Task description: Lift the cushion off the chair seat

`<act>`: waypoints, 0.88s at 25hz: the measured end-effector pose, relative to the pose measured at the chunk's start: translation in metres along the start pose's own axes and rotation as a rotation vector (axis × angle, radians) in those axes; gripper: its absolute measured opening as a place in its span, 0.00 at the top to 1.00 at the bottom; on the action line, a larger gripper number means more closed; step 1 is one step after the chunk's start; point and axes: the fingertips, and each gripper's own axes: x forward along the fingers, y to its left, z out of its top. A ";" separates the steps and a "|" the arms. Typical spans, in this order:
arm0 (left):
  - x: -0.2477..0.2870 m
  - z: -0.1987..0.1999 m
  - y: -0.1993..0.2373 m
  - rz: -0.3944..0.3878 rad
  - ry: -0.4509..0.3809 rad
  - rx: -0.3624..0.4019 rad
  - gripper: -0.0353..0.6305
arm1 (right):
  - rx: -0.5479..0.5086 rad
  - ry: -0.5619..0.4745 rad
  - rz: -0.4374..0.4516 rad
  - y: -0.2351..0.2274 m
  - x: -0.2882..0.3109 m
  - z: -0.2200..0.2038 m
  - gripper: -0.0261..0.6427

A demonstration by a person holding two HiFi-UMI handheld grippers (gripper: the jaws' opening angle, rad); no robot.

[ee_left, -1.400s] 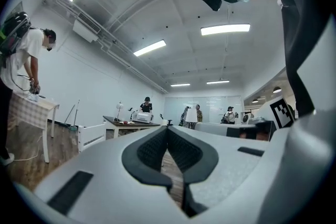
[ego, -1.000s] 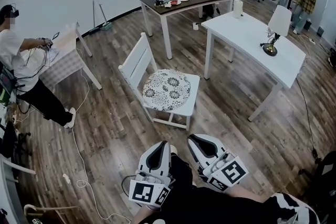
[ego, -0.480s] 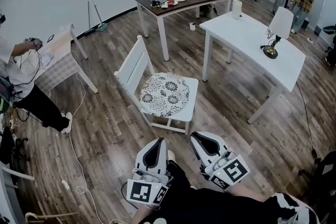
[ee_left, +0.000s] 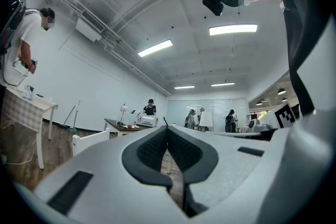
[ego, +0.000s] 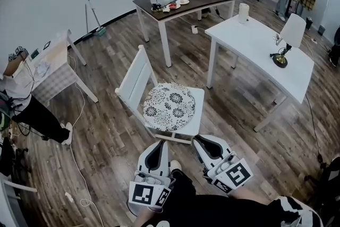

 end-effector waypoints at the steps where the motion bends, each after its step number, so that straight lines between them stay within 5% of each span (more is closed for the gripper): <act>1: 0.007 0.000 0.006 -0.005 0.001 0.000 0.95 | -0.001 0.001 -0.004 -0.005 0.008 -0.001 0.90; 22: 0.116 0.005 0.132 -0.064 0.040 -0.010 0.95 | 0.003 -0.007 -0.083 -0.073 0.161 -0.009 0.90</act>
